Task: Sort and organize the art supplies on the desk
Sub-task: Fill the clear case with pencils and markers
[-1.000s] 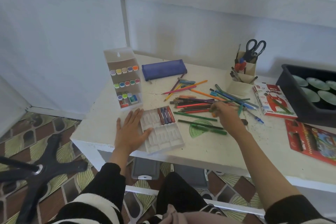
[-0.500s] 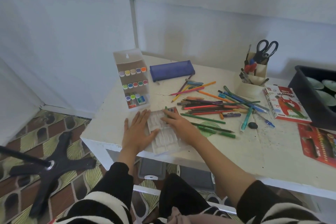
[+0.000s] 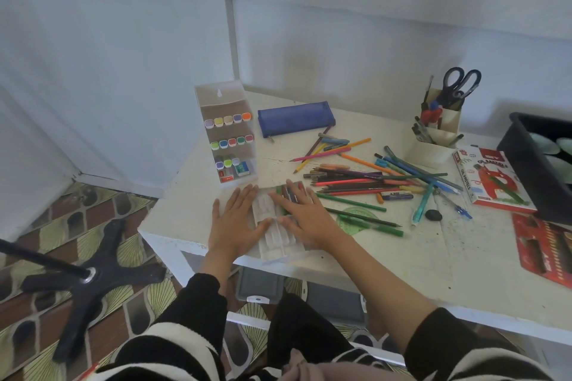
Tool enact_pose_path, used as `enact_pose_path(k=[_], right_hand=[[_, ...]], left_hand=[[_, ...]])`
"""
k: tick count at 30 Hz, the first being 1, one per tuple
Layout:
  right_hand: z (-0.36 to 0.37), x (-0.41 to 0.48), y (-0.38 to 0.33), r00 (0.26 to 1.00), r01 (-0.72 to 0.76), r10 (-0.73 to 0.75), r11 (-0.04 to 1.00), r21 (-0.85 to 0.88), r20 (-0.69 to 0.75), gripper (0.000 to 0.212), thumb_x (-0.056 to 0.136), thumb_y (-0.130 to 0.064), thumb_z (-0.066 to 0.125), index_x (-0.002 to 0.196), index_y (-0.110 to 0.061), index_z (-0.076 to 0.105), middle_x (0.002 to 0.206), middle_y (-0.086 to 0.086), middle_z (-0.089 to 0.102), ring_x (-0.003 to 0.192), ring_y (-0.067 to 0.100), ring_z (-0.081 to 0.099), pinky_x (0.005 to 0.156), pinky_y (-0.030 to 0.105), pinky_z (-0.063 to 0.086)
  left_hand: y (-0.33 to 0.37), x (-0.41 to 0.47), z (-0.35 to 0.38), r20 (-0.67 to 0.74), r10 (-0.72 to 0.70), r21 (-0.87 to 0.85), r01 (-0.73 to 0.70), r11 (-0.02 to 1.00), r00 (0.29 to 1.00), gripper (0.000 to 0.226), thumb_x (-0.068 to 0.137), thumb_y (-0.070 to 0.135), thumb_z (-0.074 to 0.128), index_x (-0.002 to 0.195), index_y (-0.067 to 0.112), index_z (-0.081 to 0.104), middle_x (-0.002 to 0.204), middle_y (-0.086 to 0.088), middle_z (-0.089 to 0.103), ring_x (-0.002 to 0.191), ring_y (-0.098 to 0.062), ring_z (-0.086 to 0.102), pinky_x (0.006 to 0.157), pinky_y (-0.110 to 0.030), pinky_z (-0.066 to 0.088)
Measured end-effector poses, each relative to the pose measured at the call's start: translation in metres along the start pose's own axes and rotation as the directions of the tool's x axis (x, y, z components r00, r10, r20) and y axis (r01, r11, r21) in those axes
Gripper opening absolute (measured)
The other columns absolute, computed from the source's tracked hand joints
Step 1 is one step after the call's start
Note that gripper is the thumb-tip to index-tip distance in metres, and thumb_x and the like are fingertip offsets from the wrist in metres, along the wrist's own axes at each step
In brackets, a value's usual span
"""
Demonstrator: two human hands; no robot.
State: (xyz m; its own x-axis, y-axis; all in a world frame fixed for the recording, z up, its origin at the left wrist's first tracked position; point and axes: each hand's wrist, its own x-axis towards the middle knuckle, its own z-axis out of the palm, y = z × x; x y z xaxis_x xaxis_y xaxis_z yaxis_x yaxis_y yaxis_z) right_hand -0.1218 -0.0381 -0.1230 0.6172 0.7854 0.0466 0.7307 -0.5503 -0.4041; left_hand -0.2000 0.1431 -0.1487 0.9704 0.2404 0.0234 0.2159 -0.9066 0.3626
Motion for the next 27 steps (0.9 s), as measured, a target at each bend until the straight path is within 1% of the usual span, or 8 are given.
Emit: enact_pose_path(k=[5,8,10,13,15,18,24,27], right_hand=[[0.004,0.003,0.002,0.999,-0.010,0.012,0.998,-0.068,0.037,0.051,0.100,-0.044,0.029,0.148,-0.036,0.015,0.158,0.002,0.001,0.135,0.003,-0.026,0.113,0.035,-0.012],[0.001,0.002,0.000,0.999,-0.016,0.018,0.997,-0.071,0.027,0.052,0.100,-0.043,0.028,0.147,-0.038,0.005,0.158,0.004,0.003,0.135,0.003,-0.022,0.113,0.034,-0.010],[-0.001,0.002,-0.002,0.999,-0.008,0.005,0.999,-0.053,-0.054,0.053,0.100,-0.042,0.027,0.147,-0.037,0.004,0.156,0.003,0.019,0.142,0.006,-0.007,0.115,0.038,-0.003],[-0.001,0.003,0.003,0.946,-0.043,0.057,0.998,0.053,-0.319,0.050,0.095,-0.035,0.028,0.143,-0.024,0.037,0.130,0.004,0.056,0.131,0.020,0.038,0.104,0.045,0.029],[-0.004,0.007,0.016,0.913,-0.063,0.065,0.998,0.017,-0.404,0.042,0.092,-0.016,0.038,0.132,-0.018,0.051,0.121,0.004,0.062,0.118,0.025,0.049,0.091,0.044,0.040],[-0.018,0.021,0.039,0.934,-0.125,0.050,0.974,-0.191,-0.354,0.050,0.081,0.008,0.051,0.125,-0.014,0.057,0.129,0.007,0.057,0.118,0.030,0.049,0.088,0.046,0.044],[-0.043,0.051,0.051,0.979,-0.190,0.139,0.893,-0.408,-0.149,0.022,0.091,-0.026,0.056,0.110,-0.019,0.065,0.137,0.004,0.048,0.126,0.031,0.039,0.095,0.052,0.038],[-0.040,0.056,0.053,0.979,-0.146,0.058,0.872,-0.467,-0.197,0.014,0.072,-0.016,0.077,0.084,-0.016,0.069,0.112,0.005,0.065,0.104,0.032,0.056,0.081,0.048,0.045]], left_hand=[[0.001,0.000,0.000,0.002,-0.004,-0.015,0.005,1.000,1.000,0.084,0.079,0.073,0.020,0.151,0.031,0.009,0.159,0.013,0.008,0.147,-0.011,0.001,0.117,-0.049,-0.005],[0.000,0.000,0.001,0.006,-0.002,0.001,0.002,1.000,1.000,0.085,0.078,0.075,0.018,0.151,0.032,0.008,0.159,0.013,0.007,0.147,-0.010,0.001,0.116,-0.049,-0.006],[-0.001,0.000,0.001,0.008,-0.001,0.000,0.001,1.000,1.000,0.087,0.077,0.077,0.015,0.151,0.033,0.008,0.159,0.014,0.007,0.147,-0.010,0.001,0.116,-0.049,-0.006],[-0.001,0.000,0.001,-0.002,0.002,-0.019,-0.002,1.000,1.000,0.092,0.072,0.079,0.010,0.151,0.032,0.009,0.159,0.013,0.008,0.147,-0.010,0.002,0.116,-0.049,-0.006],[-0.001,0.000,-0.001,0.000,-0.005,-0.027,0.005,1.000,1.000,0.092,0.073,0.079,0.012,0.151,0.031,0.009,0.159,0.012,0.008,0.147,-0.011,0.002,0.117,-0.048,-0.007],[-0.001,-0.001,-0.001,0.028,-0.019,-0.009,0.019,1.000,0.999,0.087,0.077,0.076,0.016,0.151,0.031,0.006,0.160,0.012,0.006,0.147,-0.010,0.000,0.117,-0.048,-0.008],[-0.002,-0.001,0.001,0.027,-0.029,-0.004,0.029,1.000,0.999,0.084,0.079,0.073,0.020,0.151,0.032,0.005,0.159,0.013,0.006,0.147,-0.010,0.000,0.117,-0.047,-0.009],[-0.002,-0.001,0.001,0.028,-0.019,-0.013,0.019,1.000,0.999,0.084,0.080,0.071,0.022,0.152,0.032,0.003,0.159,0.013,0.005,0.147,-0.008,-0.001,0.118,-0.048,-0.007]])
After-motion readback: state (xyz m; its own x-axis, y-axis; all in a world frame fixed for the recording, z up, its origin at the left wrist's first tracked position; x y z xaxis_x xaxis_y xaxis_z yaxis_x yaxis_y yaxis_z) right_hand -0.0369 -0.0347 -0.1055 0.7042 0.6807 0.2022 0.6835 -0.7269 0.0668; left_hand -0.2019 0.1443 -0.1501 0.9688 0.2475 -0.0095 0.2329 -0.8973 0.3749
